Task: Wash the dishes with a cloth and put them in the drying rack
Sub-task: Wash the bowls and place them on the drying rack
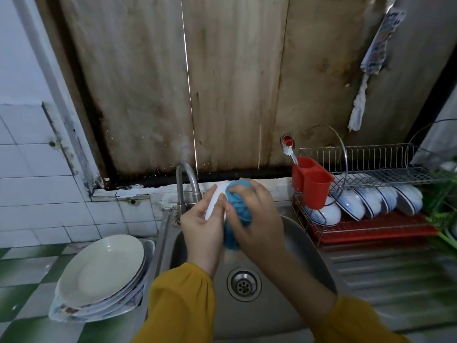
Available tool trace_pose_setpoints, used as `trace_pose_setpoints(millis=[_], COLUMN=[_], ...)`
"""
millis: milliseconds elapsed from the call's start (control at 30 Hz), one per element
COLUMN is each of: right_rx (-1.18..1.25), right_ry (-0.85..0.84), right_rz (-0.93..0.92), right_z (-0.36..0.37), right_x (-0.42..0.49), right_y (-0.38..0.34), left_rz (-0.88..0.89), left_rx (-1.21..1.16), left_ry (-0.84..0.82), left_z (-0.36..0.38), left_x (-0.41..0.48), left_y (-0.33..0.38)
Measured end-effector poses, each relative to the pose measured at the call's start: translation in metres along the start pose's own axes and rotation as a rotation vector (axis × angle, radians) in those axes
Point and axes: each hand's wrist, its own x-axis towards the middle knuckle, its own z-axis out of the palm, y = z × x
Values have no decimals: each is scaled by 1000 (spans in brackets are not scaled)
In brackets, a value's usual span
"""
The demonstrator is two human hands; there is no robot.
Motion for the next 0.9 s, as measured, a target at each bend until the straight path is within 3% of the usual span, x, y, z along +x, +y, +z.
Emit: trace_pose_setpoints(millis=[133,200,367,500,600,767,800,833,900], right_rx=[305,243,278,503,445,366,334,338,439], right_ry=[75,115,172,217,198,29,26,42,130], right_rz=[432,381,-55,286,323,-175,-207,-154,164], right_z=[0,1,17,16,12,14,12,11,7], right_x=[22,23,-27,-31,-14,-37,-36,-33,-19], right_y=[9,2,-6,8,3,-4,2,8,10], left_rz=[56,42,-58,25,85,46,20,-4,-37], left_rx=[35,22,-141,-102,-72,-152,-174,-191,-204], left_ry=[16,41,133,93,112,238,235,221,195], left_z=[-3,-4,-11,-21,-19,-24,-26,-27,-26], left_x=[-7,-7,6,6,1,9,10,11,6], left_y=[-1,0,15,20,17,23,23,21,15])
